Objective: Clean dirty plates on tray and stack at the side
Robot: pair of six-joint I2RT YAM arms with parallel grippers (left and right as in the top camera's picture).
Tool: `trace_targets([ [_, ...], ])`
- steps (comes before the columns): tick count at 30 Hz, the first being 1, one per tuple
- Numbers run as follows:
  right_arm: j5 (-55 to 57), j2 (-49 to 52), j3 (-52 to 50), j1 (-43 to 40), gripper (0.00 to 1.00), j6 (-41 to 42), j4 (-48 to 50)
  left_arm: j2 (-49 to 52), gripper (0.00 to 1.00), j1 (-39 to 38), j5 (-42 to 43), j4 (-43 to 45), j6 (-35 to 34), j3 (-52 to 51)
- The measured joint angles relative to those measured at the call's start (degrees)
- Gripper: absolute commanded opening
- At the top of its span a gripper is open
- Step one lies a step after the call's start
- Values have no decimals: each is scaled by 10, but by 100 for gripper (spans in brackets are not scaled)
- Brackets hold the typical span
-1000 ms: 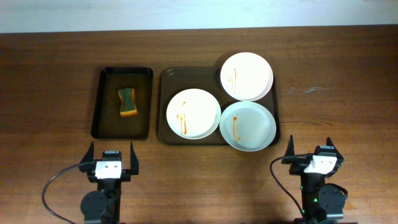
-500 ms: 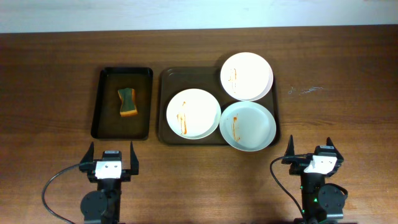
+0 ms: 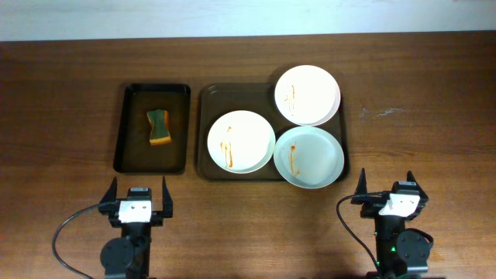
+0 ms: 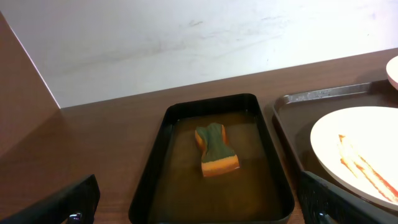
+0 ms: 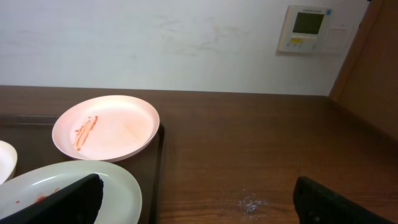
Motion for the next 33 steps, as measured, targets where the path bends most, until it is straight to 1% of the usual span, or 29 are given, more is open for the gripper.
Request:
trace_targets([
  [15,2,0,0,0,98,0,11,0,100,0,0,0,0,0],
  [22,-95,0,0,0,98,3,45,0,100,0,0,0,0,0],
  [27,-125,5,5,0,98,53,44,1,100,0,0,0,0,0],
  [29,-136,30,30,0,98,61,43,1,100,0,0,0,0,0],
  [31,-145,73,78,0,98,67,35,2,100,0,0,0,0,0],
  [33,-161,146,151,0,98,69,0,3,100,0,0,0,1,0],
])
